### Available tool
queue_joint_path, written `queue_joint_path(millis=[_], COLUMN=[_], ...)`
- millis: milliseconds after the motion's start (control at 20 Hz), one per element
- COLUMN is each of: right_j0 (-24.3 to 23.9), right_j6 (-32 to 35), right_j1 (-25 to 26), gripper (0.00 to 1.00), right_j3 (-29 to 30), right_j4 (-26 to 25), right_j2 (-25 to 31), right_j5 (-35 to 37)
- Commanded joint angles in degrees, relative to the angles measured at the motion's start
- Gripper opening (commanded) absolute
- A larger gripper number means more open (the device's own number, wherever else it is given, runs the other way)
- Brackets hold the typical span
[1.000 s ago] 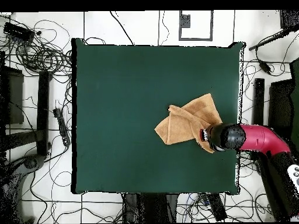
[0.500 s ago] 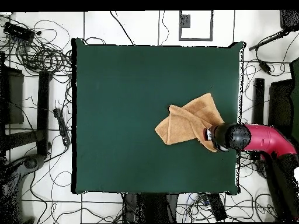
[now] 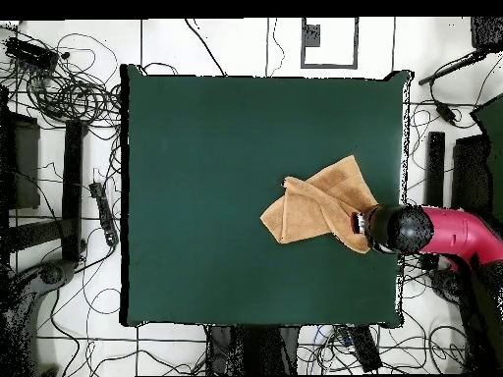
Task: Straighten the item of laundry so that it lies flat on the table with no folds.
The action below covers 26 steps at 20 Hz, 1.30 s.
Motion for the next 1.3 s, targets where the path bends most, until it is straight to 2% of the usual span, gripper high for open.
queue_joint_path(millis=[50,500,700,1050,1300], right_j0=[1.23,1.51,2.98,3.9,3.85], right_j6=[-18.24,-17.75,-13.36,-2.53,1.21], right_j1=[1.63,1.94,0.8,-6.02,-12.97], gripper=[1.0,1.0,1.0,1.0,1.0], right_j3=[-0.34,0.04,2.3,12.04,19.41], right_j4=[0.47,-0.14,0.18,4.85,9.56], right_j2=[6.14,6.18,5.58,6.12,6.89], right_j5=[3.86,2.61,1.07,-3.65,-4.67])
